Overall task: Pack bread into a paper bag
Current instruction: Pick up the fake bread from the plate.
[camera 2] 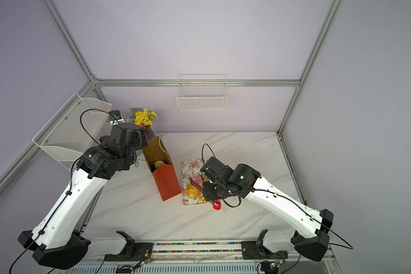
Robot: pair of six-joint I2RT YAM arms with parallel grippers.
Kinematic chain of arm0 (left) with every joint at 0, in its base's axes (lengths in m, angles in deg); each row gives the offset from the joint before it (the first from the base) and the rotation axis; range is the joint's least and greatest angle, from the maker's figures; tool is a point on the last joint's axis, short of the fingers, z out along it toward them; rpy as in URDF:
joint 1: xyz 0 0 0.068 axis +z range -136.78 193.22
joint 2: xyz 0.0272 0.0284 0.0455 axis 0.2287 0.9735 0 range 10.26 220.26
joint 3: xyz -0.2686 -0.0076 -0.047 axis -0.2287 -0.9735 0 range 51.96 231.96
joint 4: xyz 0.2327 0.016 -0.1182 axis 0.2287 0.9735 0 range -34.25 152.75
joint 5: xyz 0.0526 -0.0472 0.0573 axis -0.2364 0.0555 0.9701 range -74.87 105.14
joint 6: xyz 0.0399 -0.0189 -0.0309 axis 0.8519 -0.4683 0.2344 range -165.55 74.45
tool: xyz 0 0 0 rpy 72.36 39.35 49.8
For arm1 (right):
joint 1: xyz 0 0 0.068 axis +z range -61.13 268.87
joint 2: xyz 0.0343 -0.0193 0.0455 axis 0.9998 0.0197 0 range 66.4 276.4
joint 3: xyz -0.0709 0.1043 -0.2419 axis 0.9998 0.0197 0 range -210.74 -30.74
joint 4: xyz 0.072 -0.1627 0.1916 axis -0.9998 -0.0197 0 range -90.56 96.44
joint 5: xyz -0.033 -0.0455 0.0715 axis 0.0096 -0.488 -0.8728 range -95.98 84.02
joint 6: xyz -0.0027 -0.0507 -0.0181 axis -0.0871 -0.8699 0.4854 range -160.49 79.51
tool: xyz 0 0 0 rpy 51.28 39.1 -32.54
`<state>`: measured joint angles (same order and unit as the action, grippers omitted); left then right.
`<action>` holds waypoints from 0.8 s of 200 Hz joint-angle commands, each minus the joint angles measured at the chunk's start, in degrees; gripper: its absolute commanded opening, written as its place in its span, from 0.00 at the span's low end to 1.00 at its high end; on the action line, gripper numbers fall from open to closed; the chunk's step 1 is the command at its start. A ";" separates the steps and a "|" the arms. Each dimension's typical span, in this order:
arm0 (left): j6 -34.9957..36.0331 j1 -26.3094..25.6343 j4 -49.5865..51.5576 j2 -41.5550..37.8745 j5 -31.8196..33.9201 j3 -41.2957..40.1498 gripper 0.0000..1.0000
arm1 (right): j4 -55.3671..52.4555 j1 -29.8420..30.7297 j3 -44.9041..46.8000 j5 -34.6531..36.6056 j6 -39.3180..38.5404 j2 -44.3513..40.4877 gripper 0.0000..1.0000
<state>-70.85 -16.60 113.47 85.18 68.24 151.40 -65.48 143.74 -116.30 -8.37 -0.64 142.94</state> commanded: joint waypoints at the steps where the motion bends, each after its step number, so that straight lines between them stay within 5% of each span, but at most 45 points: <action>1: 0.17 -0.37 -1.93 -0.82 0.07 -0.70 1.00 | -0.86 0.26 0.38 -3.55 -0.42 2.04 0.41; 160: 1.35 -0.35 -1.98 -1.66 0.64 -0.41 1.00 | 2.26 0.39 5.29 -2.49 -3.82 7.93 0.43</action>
<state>-70.76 -16.60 113.20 84.13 68.28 149.65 -65.70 143.90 -112.02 -11.48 -3.72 150.24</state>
